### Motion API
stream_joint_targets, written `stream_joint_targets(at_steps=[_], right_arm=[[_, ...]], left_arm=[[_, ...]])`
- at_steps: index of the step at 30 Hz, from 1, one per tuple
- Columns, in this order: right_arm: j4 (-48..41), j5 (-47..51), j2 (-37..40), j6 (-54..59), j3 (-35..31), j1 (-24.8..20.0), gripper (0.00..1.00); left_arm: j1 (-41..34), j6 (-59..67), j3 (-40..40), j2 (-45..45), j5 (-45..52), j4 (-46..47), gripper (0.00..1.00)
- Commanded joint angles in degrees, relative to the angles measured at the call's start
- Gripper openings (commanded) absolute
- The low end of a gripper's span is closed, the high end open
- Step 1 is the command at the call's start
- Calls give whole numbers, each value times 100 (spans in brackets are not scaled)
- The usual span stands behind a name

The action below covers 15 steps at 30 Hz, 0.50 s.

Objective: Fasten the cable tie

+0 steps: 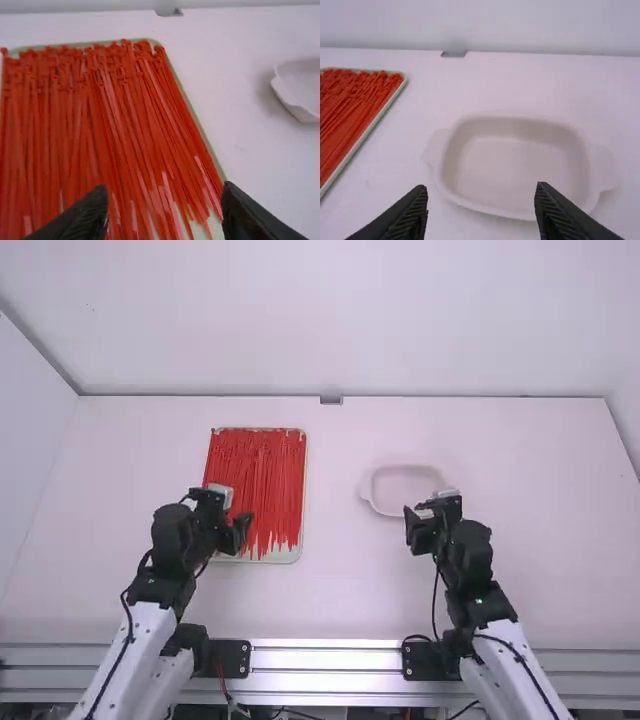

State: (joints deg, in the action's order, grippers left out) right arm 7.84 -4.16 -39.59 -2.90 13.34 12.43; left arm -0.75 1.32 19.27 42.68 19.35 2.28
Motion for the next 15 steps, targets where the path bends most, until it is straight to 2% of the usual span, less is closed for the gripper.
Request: stream_joint_targets(at_steps=[1, 5, 10, 15], right_arm=[[-69, -69, -335, -88, 297, 124, 63], [-201, -704, -938, -133, 532, 334, 72], [-263, -964, -1358, -69, 703, 481, 79], [-545, -1358, -1910, 31, 1209, 661, 87]], left_arm=[[-65, 45, 278, 338, 319, 26, 62], [-89, -274, 673, 1016, 169, 112, 72], [-102, -60, 1127, 1515, 348, 338, 78], [-121, 157, 1998, 2379, 548, 751, 87]])
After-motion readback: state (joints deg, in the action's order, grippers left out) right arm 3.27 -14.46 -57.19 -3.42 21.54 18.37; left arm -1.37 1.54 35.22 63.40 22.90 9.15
